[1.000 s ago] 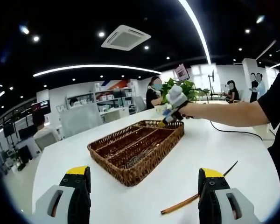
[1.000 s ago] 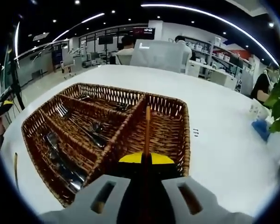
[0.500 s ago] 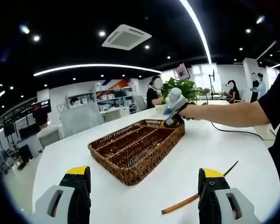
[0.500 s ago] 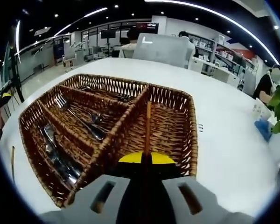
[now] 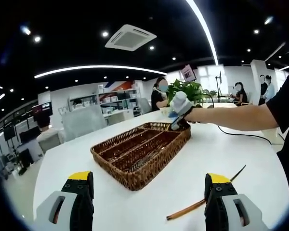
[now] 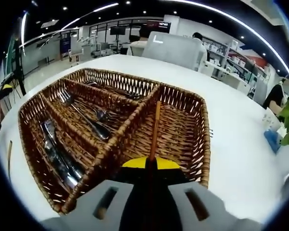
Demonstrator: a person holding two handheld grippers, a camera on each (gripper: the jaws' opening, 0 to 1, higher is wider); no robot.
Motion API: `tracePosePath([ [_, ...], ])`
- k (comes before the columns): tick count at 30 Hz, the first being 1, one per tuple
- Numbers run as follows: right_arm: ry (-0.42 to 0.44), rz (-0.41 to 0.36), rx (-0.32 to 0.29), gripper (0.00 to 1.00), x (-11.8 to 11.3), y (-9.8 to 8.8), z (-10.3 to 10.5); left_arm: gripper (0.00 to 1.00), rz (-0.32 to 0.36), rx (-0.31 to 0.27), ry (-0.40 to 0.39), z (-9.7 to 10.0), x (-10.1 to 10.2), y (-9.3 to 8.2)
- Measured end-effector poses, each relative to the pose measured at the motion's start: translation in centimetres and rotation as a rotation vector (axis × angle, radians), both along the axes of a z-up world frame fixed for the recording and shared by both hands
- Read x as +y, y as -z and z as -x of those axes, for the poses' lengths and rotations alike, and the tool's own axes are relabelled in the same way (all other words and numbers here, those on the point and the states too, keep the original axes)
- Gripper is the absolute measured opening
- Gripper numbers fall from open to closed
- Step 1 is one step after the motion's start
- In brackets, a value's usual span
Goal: Arrange the knives, forks, and spoons in their matching storage slots by inserting each utensil handle-first until every utensil is classified and aligned in the correct compartment
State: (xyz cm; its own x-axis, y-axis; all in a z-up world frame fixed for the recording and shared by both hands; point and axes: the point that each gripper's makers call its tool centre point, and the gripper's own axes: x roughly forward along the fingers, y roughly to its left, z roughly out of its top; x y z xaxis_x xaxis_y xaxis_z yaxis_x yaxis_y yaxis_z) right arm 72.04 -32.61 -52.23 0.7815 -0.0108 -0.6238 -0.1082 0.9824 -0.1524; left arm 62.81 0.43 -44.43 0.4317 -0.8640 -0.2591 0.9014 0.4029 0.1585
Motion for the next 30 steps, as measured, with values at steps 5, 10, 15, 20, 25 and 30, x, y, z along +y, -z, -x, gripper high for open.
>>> tracePosePath([
  [5,-0.032,0.055,-0.058,0.03,-0.1,-0.9,-0.4,1.00,0.005,0.001,-0.007,-0.1,0.2,-0.2],
  [10,-0.044,0.122,-0.151,0.30,-0.5,-3.2,-0.9,1.00,0.007,0.001,-0.006,-0.1,0.1,-0.2],
  [15,-0.025,0.095,-0.219,0.54,-1.3,-5.6,-1.1,1.00,0.005,-0.001,-0.004,0.0,0.0,-0.2],
  [20,-0.005,0.126,-0.285,0.94,-2.0,-6.8,-1.1,1.00,0.006,-0.003,-0.004,0.0,0.0,-0.3],
  [25,-0.010,0.134,-0.308,0.99,-2.1,-7.4,-0.3,1.00,0.003,-0.002,-0.003,0.1,-0.1,-0.2],
  [30,-0.025,0.111,-0.342,0.99,-1.9,-8.3,0.8,1.00,0.004,0.000,-0.004,0.0,-0.1,-0.1],
])
